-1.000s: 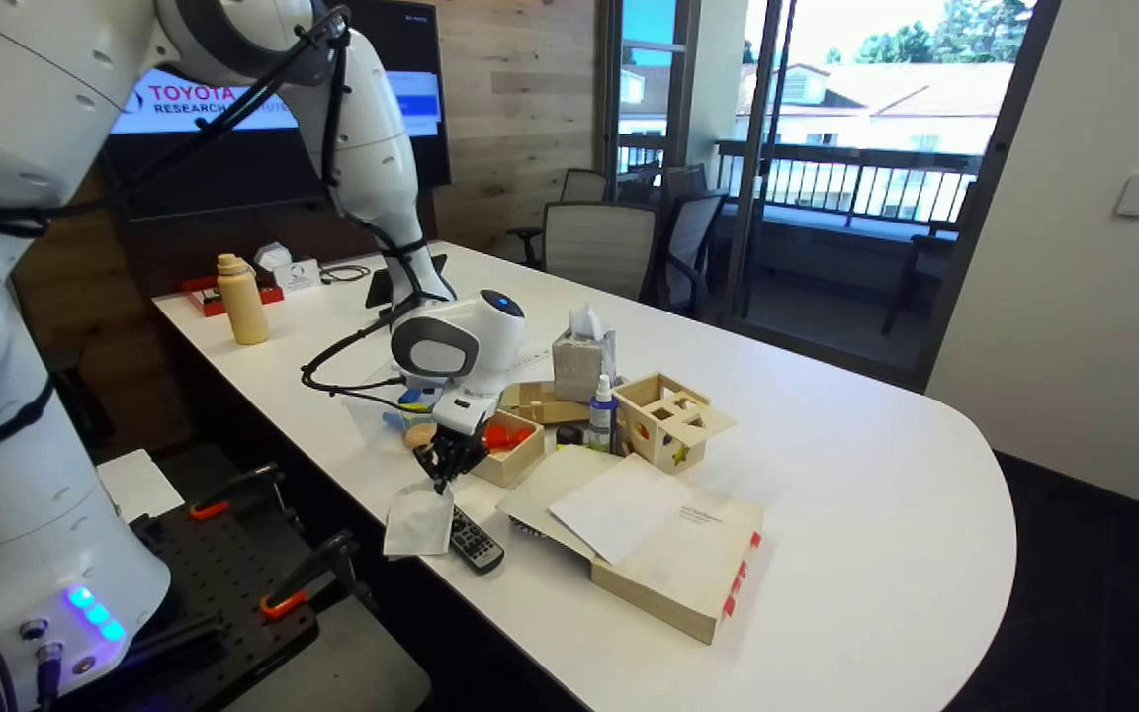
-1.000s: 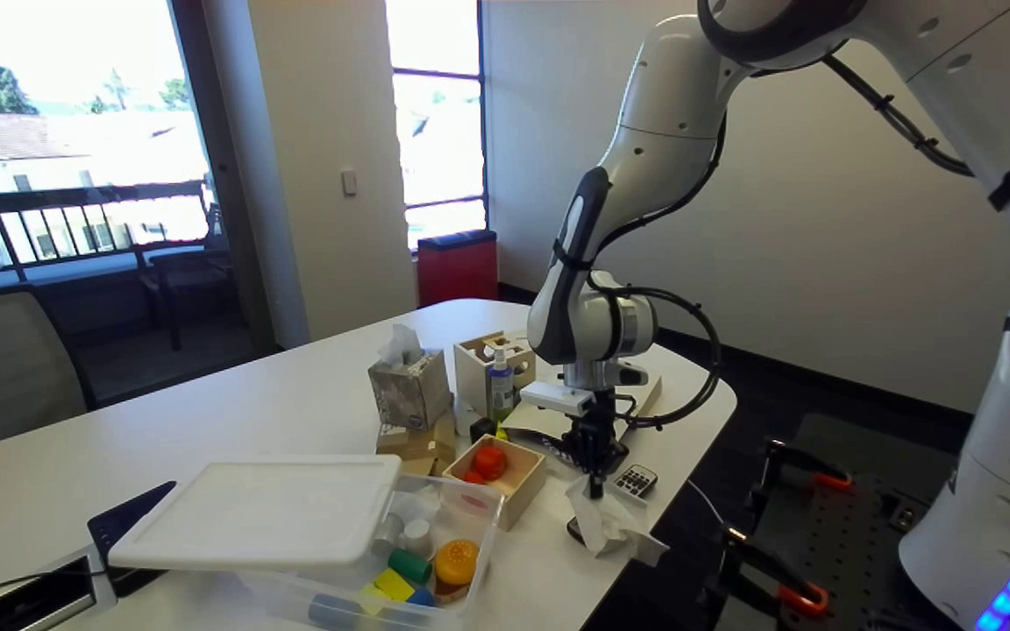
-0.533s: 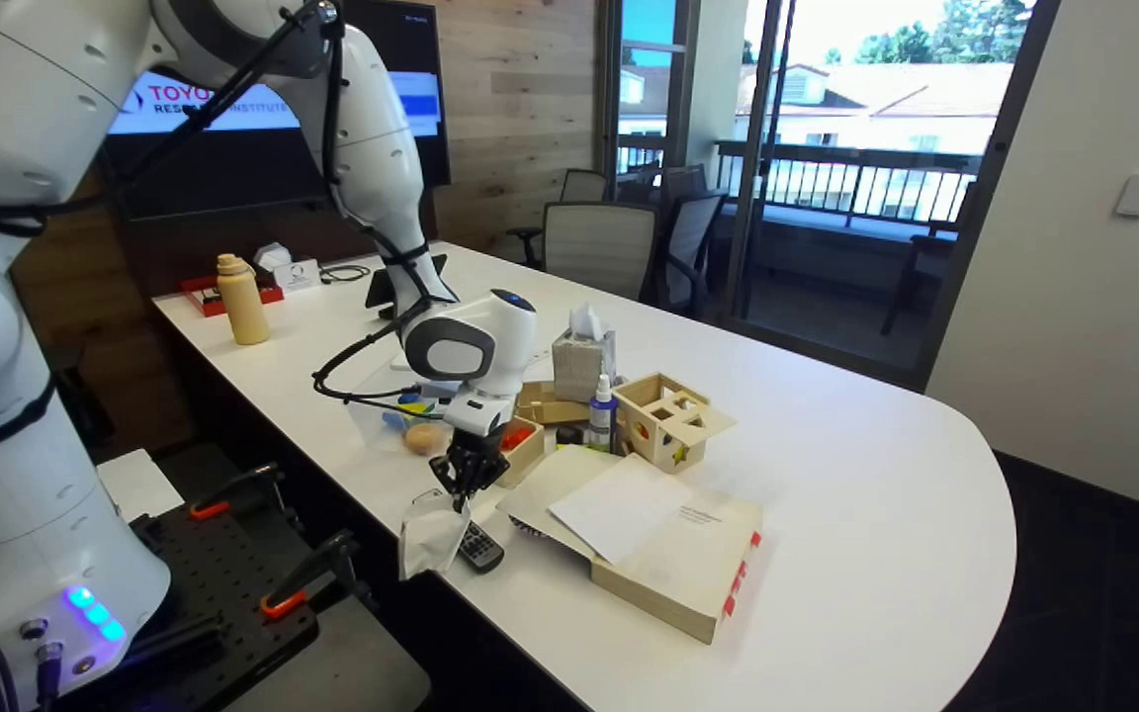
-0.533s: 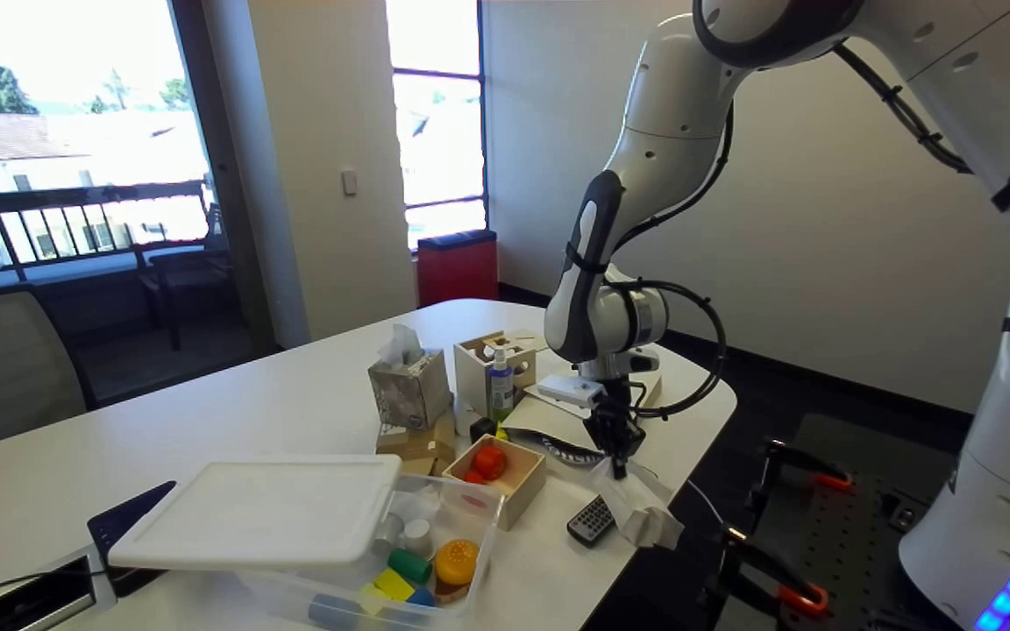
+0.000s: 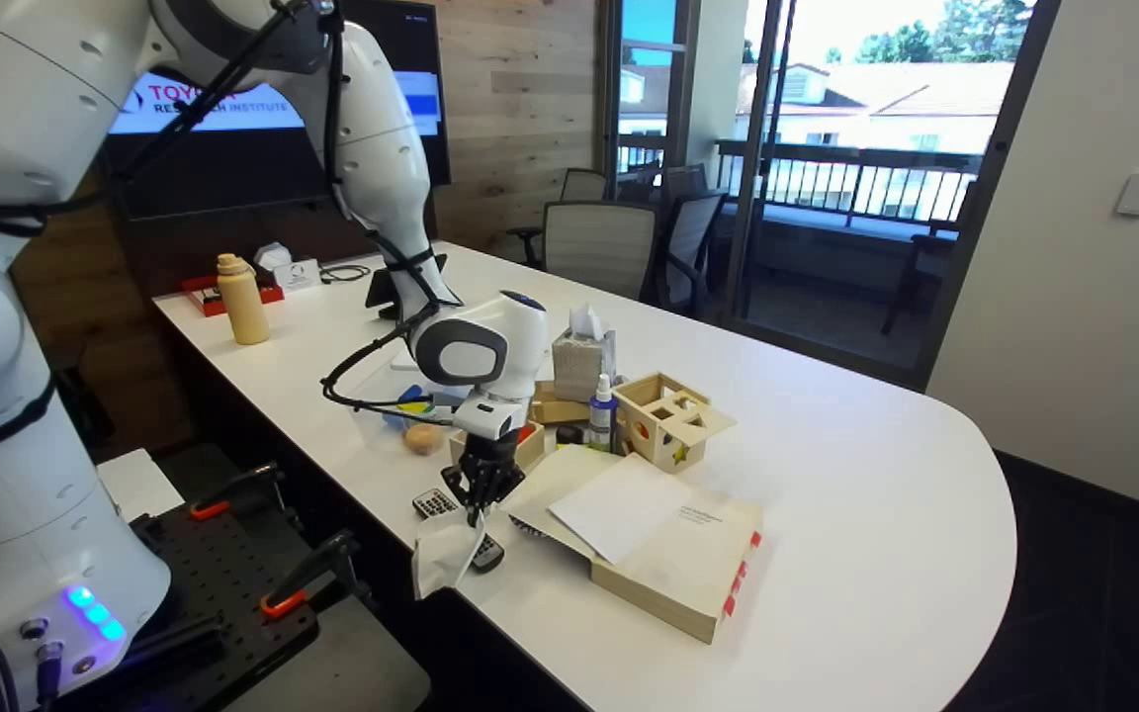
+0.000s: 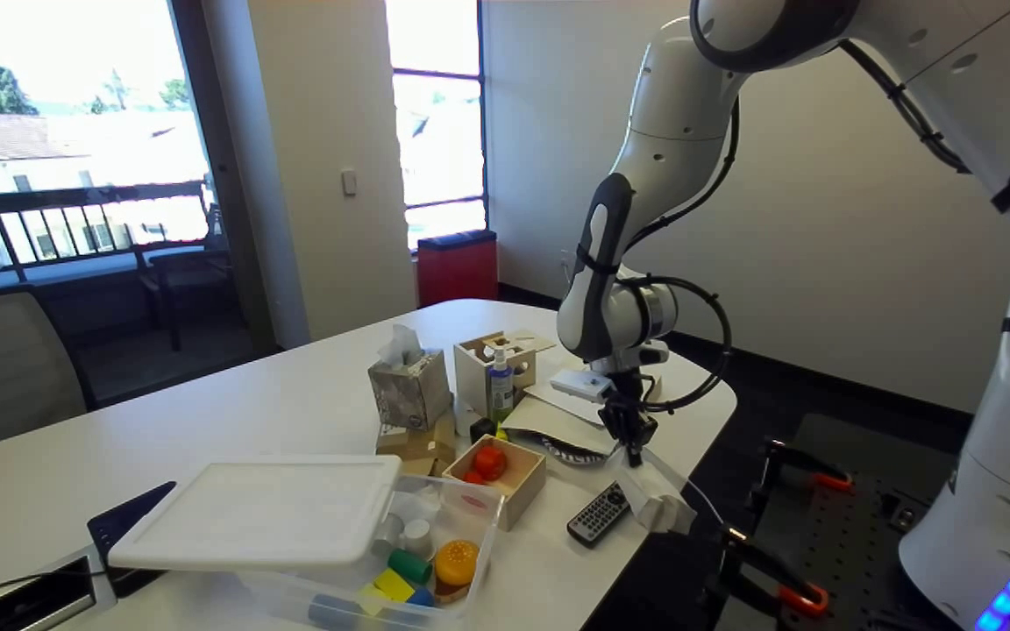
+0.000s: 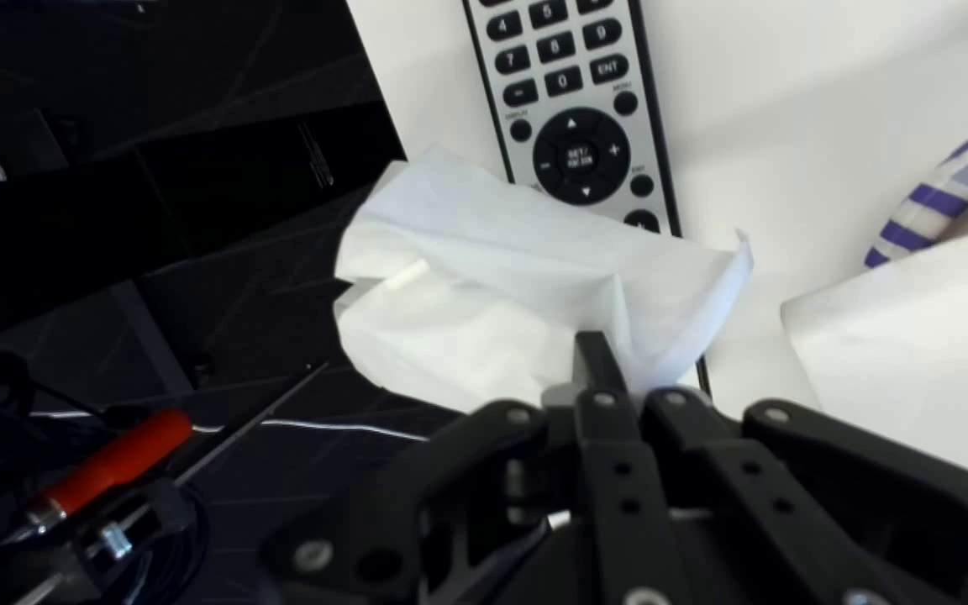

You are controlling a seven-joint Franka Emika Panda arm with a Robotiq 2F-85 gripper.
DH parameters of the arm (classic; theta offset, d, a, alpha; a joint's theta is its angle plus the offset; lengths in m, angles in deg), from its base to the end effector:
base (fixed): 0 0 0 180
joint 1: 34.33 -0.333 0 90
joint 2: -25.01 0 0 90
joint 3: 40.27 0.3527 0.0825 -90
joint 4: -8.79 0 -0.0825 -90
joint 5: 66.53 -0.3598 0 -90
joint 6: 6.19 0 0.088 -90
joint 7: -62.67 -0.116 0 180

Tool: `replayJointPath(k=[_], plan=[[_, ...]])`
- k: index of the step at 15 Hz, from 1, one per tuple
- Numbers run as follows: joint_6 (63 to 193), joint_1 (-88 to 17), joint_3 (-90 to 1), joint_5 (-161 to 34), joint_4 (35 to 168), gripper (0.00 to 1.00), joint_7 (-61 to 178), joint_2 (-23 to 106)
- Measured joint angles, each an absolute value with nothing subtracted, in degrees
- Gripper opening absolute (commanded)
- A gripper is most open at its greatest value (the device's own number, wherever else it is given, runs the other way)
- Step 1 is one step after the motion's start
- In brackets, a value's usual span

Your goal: Pick up the wipe and clean the remote

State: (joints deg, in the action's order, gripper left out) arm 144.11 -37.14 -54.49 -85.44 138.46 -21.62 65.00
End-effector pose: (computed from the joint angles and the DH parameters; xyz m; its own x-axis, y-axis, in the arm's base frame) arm 0.4716 -0.1143 0.0838 -0.3625 -0.9301 0.0590 -0.8869 0.3637 0.2849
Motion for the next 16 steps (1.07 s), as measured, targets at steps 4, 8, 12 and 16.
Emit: replayJointPath(k=[4, 8, 12, 16], plan=[[144.14, -37.13, -56.45, -83.02, 138.06, 0.0, -23.27, 65.37], [144.74, -36.63, -55.25, -83.27, 136.7, 0.0, -23.22, 65.41], [147.08, -31.62, -47.58, -88.01, 134.43, 0.0, -19.44, 65.43], [147.13, -27.71, -41.7, -92.62, 132.6, 0.0, -13.7, 66.35]])
